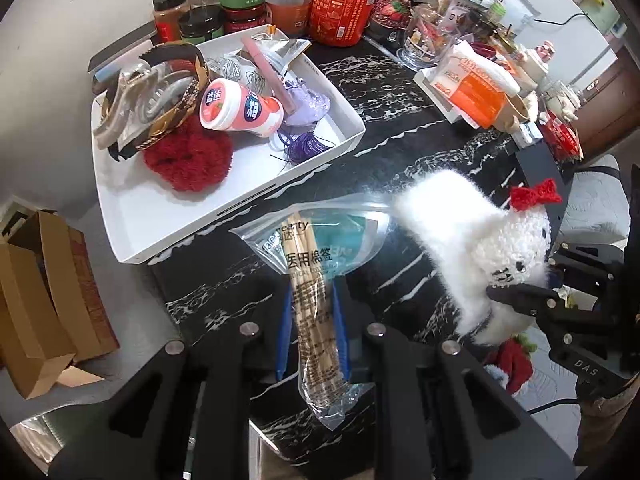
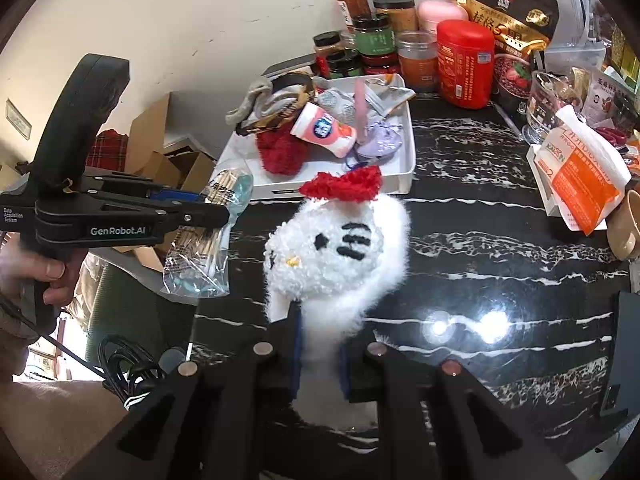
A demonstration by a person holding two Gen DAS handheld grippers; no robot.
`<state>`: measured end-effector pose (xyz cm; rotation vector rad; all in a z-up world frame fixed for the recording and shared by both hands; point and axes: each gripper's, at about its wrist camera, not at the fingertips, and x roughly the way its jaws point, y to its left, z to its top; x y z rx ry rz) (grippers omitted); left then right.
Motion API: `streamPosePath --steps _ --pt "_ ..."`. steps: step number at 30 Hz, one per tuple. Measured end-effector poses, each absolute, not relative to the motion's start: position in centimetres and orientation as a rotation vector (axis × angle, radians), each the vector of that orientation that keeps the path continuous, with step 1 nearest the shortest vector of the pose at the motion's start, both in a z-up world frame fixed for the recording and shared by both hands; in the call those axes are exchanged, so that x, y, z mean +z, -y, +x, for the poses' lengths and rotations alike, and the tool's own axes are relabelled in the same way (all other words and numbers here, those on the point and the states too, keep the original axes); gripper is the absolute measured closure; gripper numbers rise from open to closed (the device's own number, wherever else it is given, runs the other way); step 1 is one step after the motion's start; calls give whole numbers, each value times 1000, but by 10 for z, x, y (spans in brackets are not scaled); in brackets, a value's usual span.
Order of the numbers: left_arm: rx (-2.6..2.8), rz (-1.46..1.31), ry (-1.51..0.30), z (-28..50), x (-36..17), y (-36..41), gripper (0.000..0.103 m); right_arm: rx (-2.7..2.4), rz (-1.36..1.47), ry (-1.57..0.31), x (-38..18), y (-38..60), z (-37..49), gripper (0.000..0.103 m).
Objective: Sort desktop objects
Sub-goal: 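Lift and carry the swab pack and plush cat over the tray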
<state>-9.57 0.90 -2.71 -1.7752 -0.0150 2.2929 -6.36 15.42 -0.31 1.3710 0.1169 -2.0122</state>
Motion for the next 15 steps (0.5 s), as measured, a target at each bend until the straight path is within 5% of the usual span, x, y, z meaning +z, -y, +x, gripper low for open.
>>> streamPosePath --steps 15 --pt "2329 -1733 25 -88 6 25 85 -1989 1309 -98 33 -112 -57 90"
